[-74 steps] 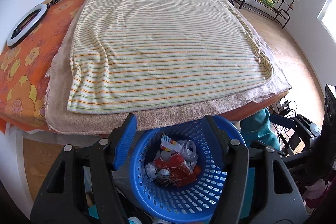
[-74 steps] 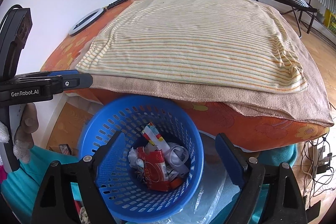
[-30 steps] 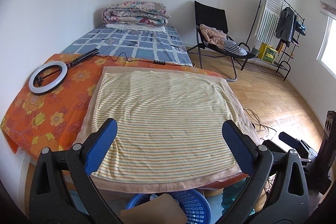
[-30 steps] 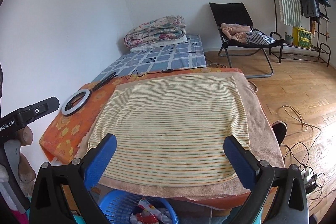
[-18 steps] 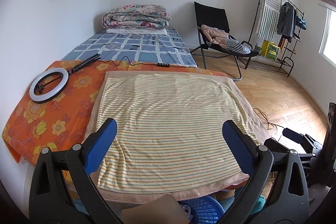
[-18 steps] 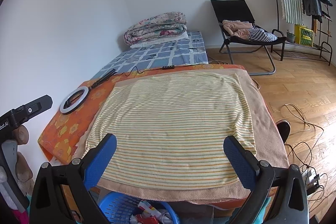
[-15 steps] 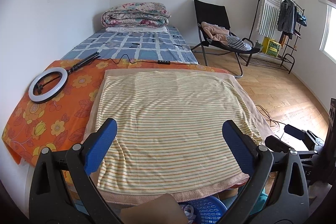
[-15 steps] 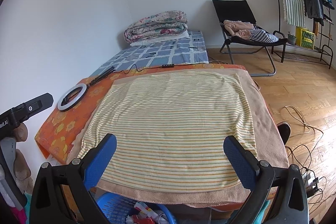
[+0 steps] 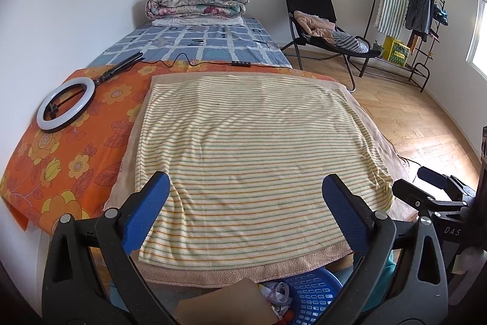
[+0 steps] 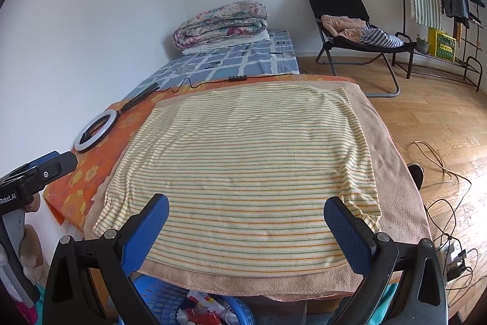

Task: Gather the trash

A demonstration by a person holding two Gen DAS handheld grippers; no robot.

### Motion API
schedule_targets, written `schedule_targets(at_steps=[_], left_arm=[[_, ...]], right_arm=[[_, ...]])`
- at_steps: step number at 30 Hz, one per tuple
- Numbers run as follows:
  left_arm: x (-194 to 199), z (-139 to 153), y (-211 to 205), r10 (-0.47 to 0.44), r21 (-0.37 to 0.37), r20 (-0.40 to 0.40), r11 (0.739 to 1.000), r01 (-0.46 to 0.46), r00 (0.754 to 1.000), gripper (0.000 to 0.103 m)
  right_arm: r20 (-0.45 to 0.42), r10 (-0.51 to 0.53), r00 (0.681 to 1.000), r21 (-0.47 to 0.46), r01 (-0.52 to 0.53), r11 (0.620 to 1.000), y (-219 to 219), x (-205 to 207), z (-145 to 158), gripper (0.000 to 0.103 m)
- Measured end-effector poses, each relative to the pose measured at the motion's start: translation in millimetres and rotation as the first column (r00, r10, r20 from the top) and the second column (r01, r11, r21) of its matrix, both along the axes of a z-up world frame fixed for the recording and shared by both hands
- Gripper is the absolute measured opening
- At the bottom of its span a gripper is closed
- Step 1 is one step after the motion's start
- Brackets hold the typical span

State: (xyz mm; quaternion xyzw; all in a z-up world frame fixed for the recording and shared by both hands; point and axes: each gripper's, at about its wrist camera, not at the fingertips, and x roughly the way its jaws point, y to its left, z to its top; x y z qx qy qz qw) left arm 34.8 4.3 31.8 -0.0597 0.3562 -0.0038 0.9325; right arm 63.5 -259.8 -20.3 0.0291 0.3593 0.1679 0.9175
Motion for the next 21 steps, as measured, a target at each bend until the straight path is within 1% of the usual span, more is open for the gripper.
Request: schedule_targets(at_steps=[13,21], left_arm=[[-9.3,6.4,1.0,0.001,0.016,0.033,1.0,-0.001,0.999,0.102],[-9.6,5.7,1.6,-0.001,0.026,0.031,1.0,0.0,1.0,0.102]], right_arm=[[0.008,0.014,1.0,-0.011,-0.014,1.0,16.5,-9.0,8.5,0.103],[0.012,0.023,1.0,-0.018,-0.022,1.0,22.2,-13.8,10.8,0.103]])
